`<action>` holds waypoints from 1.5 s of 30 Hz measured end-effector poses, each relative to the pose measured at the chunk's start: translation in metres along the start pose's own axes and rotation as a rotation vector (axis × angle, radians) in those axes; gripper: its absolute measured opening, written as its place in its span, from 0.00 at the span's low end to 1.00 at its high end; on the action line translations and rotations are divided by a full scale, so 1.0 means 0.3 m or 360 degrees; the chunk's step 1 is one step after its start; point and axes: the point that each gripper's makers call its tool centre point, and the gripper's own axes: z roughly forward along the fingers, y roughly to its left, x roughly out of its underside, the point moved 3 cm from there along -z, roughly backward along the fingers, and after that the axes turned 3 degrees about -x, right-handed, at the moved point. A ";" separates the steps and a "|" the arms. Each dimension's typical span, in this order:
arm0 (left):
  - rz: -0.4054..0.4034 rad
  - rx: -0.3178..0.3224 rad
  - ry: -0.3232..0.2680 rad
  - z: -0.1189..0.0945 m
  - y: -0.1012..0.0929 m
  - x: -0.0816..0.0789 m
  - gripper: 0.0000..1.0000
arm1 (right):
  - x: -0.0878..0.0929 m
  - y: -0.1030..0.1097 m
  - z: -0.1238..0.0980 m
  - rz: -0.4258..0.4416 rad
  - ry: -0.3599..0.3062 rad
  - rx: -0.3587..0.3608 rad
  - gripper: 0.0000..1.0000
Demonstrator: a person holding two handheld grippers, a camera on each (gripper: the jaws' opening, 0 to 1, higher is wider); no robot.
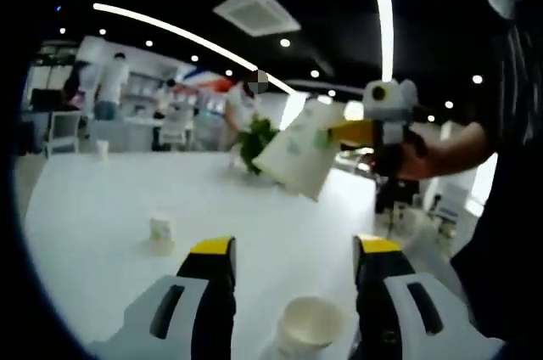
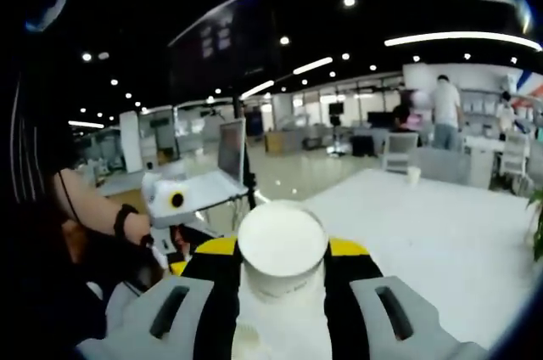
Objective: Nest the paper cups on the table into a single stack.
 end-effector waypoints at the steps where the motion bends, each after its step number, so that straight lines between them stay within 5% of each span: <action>1: 0.0005 0.0002 -0.0010 0.002 -0.002 -0.003 0.50 | 0.002 0.003 0.002 0.0001 0.0002 -0.0004 0.35; 13: 0.0068 0.0083 -0.0063 0.052 -0.057 -0.048 0.54 | 0.028 0.033 0.020 0.0023 0.0017 -0.0047 0.35; 20: -0.0006 0.0117 -0.0087 0.063 -0.072 -0.063 0.55 | 0.026 0.047 0.029 0.0036 -0.0012 -0.0061 0.35; 31: -0.0112 0.0092 -0.0199 0.036 -0.053 -0.101 0.49 | 0.032 0.041 0.016 0.0157 -0.0066 -0.0084 0.35; 45: -0.0213 0.0093 -0.0233 0.015 -0.047 -0.122 0.38 | 0.053 0.059 0.011 0.0199 -0.0059 -0.0142 0.35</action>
